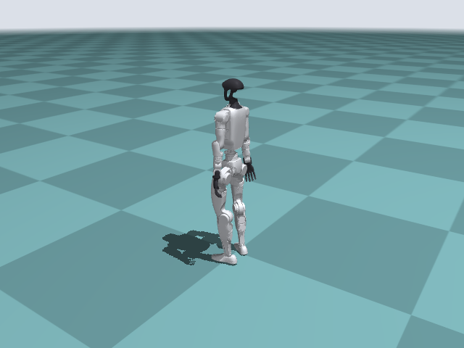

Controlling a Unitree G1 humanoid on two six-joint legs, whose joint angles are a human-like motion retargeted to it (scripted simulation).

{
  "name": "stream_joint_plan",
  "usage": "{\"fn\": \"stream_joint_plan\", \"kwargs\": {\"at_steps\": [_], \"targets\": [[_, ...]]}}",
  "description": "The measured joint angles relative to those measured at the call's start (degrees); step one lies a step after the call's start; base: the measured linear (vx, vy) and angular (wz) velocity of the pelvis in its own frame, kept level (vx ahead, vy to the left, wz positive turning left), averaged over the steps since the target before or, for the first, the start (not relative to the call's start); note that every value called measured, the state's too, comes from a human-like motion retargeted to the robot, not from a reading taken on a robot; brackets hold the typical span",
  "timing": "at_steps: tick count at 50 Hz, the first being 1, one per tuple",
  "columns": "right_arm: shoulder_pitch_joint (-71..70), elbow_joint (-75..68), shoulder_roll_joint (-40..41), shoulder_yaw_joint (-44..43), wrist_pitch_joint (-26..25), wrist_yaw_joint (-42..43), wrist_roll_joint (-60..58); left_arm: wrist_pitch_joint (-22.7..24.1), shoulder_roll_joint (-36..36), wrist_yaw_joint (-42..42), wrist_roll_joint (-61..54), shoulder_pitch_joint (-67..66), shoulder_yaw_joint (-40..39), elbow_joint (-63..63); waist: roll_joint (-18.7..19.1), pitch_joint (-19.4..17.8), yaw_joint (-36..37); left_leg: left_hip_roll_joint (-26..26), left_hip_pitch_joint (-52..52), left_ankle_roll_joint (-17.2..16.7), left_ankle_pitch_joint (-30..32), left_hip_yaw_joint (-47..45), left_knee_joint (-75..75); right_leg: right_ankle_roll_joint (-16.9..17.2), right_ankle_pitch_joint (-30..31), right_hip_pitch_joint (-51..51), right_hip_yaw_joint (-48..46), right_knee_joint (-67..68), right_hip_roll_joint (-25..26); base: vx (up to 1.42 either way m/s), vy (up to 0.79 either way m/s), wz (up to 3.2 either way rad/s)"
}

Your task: Upper body actions

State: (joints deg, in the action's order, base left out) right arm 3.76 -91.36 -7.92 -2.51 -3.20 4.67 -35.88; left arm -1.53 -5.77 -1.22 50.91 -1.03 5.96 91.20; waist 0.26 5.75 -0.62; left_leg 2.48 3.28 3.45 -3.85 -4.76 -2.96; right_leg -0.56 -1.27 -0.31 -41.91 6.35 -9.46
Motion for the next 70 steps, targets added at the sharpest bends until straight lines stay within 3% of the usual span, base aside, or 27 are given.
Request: {"fn": "stream_joint_plan", "kwargs": {"at_steps": [8, 14, 17, 21, 25, 27, 38, 54, 58, 65, 70], "targets": [[0.53, -2.67, -0.98, -1.02, -0.36, -0.31, 1.25, 0.00, -0.29, 1.14, -2.02, 0.08, -0.87, 0.65, -0.72, 0.10, 3.48, 0.15, 0.06, 0.34, -0.77, -4.31, 0.42, 1.43, 0.22, -0.75, 4.64, 1.38, -0.45, -0.01, 0.03, -0.42], [-0.58, -1.81, -0.54, -1.40, 0.39, -0.83, 5.04, 0.12, -0.87, 1.15, -2.45, -0.25, -1.27, 0.79, 0.07, -0.77, 0.65, -0.08, 0.13, 0.55, -0.97, -2.31, 0.47, 2.40, 0.95, -3.23, 4.69, 5.72, -1.54, -0.01, 0.01, 0.14], [-1.38, -0.25, -0.25, -0.39, 0.36, -0.16, 4.23, -0.08, -1.40, 1.64, -2.42, -0.16, -1.43, 1.18, 0.30, -1.25, 0.05, -0.29, -0.06, 0.58, -1.19, -2.81, 0.70, 2.60, 1.24, -5.80, 8.77, 9.30, -1.55, -0.04, 0.00, -0.26], [-1.56, 2.11, 0.20, 1.02, 0.77, 0.73, 1.99, -0.77, -2.08, 2.15, -1.82, 0.36, -1.41, 2.10, 0.82, -1.40, -0.49, -0.95, -0.32, 0.23, -1.37, -3.61, 0.89, 0.10, -2.43, -8.58, 14.54, 12.42, -0.22, -0.02, -0.04, -0.22], [-0.92, 2.80, 0.71, 1.75, 1.56, 1.41, 0.85, -1.53, -2.55, 2.16, -1.18, 0.82, -1.46, 2.34, -0.26, -1.12, -1.57, 0.21, -0.55, 0.05, -1.37, -3.35, 0.77, 2.12, -2.27, -7.72, 18.97, 6.79, 0.58, 0.02, -0.11, 0.12], [-0.83, 1.90, 1.04, 2.22, 1.69, 1.00, 0.62, -1.61, -2.68, 1.77, -1.32, 0.69, -2.01, 1.95, -0.75, -0.72, -1.36, 0.25, -0.51, -0.15, -1.27, -3.53, 0.67, 2.30, -4.14, -6.38, 18.26, 4.69, 0.99, 0.06, -0.16, 0.01], [-2.16, -0.93, 0.87, 3.04, -0.29, -0.90, -2.66, 1.16, -1.17, 1.37, -8.43, 0.62, -2.22, -0.41, -1.61, -1.05, -2.30, -1.58, 0.39, -1.81, 0.69, -3.69, 0.55, 0.92, -1.03, -4.70, 17.97, -1.50, 3.03, 0.00, -0.20, 0.02], [-9.29, -1.85, 0.02, 3.91, 0.06, -0.61, -0.23, 4.21, -1.81, -6.62, -3.43, 2.22, 2.43, -3.91, -2.13, -5.28, -2.67, -4.27, 4.76, -3.68, 1.90, -5.75, -1.80, -1.79, -1.04, -9.98, 21.29, 0.22, 4.83, -0.10, -0.15, -0.16], [-12.98, -1.07, 0.07, 5.46, 1.15, 0.13, -0.18, 4.95, -3.39, -8.51, -4.30, 4.80, 3.02, -4.18, -1.99, -7.08, -4.33, -5.72, 9.75, -4.29, -0.34, -5.57, -6.27, -1.86, -3.35, -14.66, 20.66, 5.23, 3.53, -0.25, -0.10, 0.25], [-17.28, 6.07, -1.32, 9.11, 5.46, 4.38, 0.23, 6.28, -7.02, -15.12, -5.10, 12.07, 4.84, -7.61, -2.16, -9.40, -5.41, -5.01, 28.68, -5.81, -8.35, 0.01, -26.35, -2.65, -11.45, -30.92, 20.33, 23.12, -1.90, -0.35, -0.07, 0.41], [-21.45, 13.24, -3.10, 10.28, 4.24, 9.28, -2.60, 5.31, -7.88, -16.93, -4.39, 15.73, 2.71, -14.82, -0.76, -11.14, -7.31, -5.33, 41.11, -4.87, -13.81, -0.93, -39.47, -4.52, -17.52, -44.15, 19.90, 37.74, -4.87, -0.31, 0.02, 0.42]]}}
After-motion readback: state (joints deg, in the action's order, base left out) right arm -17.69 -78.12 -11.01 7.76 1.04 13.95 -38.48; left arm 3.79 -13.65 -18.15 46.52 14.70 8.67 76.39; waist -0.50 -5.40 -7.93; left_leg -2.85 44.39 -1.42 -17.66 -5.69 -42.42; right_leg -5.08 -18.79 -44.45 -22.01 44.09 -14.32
